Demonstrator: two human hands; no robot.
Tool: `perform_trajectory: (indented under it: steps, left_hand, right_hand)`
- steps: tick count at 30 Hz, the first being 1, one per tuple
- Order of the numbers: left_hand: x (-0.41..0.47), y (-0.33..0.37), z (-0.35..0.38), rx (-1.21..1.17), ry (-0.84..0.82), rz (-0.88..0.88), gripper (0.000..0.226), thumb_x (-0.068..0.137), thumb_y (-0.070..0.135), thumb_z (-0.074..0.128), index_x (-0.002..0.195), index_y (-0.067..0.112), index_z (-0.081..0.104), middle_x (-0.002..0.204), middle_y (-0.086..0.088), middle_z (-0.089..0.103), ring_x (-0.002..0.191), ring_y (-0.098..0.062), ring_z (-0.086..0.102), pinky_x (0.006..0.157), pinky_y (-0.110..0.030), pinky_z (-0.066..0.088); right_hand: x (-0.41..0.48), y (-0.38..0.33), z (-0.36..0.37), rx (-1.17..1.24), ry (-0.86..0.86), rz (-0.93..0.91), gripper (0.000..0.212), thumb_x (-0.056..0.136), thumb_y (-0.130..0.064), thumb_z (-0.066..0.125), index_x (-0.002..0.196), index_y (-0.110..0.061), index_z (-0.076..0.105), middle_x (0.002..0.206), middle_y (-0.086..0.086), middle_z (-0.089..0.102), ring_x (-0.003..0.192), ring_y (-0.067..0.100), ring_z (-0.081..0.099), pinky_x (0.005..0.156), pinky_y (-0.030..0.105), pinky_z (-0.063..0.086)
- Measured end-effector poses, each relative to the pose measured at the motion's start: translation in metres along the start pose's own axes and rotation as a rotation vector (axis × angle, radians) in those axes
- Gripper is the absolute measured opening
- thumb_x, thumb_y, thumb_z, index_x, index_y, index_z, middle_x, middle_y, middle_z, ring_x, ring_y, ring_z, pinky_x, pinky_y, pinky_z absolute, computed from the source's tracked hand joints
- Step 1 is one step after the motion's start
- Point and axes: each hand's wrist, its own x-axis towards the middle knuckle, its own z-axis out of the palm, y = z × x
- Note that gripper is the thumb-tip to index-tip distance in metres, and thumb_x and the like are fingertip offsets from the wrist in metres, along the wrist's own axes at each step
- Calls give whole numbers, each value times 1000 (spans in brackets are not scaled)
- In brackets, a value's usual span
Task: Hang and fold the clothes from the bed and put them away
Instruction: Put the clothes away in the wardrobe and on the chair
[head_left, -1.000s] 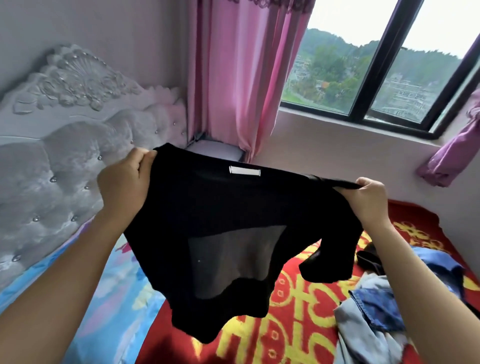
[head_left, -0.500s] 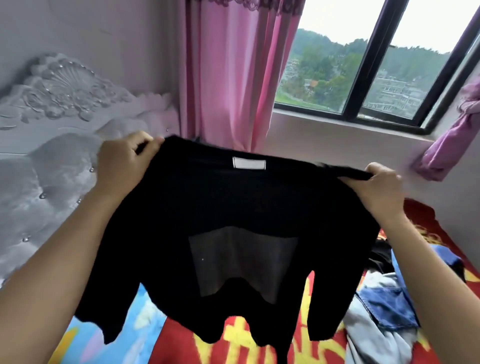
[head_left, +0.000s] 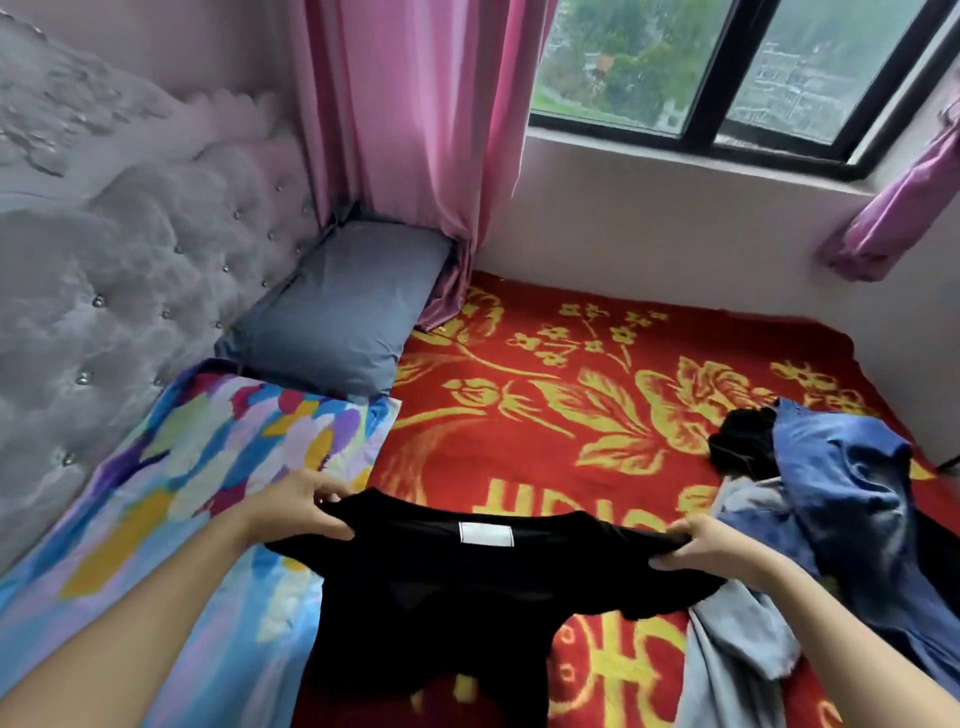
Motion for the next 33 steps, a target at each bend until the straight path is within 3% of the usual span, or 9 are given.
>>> perform_trajectory:
  steps: [3,7,10,12,15,17,21,27,33]
  left_hand:
    - [20,-4,12,-8,-54,-11,18,79,9,73,66,21,69,53,13,52,51,2,44,55,-16,31]
    - [61,0,16,-83,114,-95,23,83,13,71,62,22,66,52,10,53,53,-2,46,54,-18,34]
    - [111,13,11,14,316,-178,9,87,25,66,86,19,73,82,-6,69,82,-22,61,75,-34,45]
    - [162,29,-3,166,520,-276,22,91,33,60,99,17,71,99,-13,68,103,-34,57,87,-40,41]
    - [248,54,-36,211,660,-367,29,94,38,50,115,22,61,124,-15,55,122,-36,38,100,-47,30]
    - [297,50,-32,211,621,-432,44,95,44,45,136,28,41,143,-16,35,131,-37,26,105,-54,24]
    - [314,1,61,192,407,-586,92,88,51,55,149,30,-11,157,-17,-10,143,-41,0,110,-58,14]
    - [228,-110,235,130,48,-949,95,87,58,52,148,29,-15,156,-17,-6,141,-38,6,109,-51,22]
    - [180,-142,285,72,29,-1106,87,89,57,48,151,27,-4,156,-11,8,137,-33,21,107,-46,27]
  right_hand:
    - [7,10,3,44,-135,51,34,73,-26,72,57,-23,43,48,-15,42,45,2,39,45,16,24]
    - [42,9,-9,57,-151,41,22,80,-14,68,69,-12,49,66,2,47,61,14,46,58,25,29]
    - [89,-13,-34,158,196,47,37,84,-11,66,60,-11,38,57,3,38,52,16,36,51,29,23]
    - [131,-37,-56,242,478,81,34,86,-5,57,60,-10,35,58,7,38,53,20,36,53,31,22]
    - [197,-70,-79,280,794,189,10,80,0,45,82,-6,52,94,20,55,94,35,49,78,38,36]
    - [237,-79,-70,156,837,217,28,84,-12,53,112,-8,51,124,19,49,120,36,38,97,43,32]
    - [263,-56,13,-11,558,165,80,87,-32,62,148,-20,13,153,15,16,141,30,13,110,45,22]
    - [234,33,178,14,42,404,79,91,-37,53,150,-23,4,154,16,13,141,31,18,111,40,27]
    - [207,65,239,274,-99,514,83,90,-41,56,151,-18,4,145,14,30,130,29,38,105,36,35]
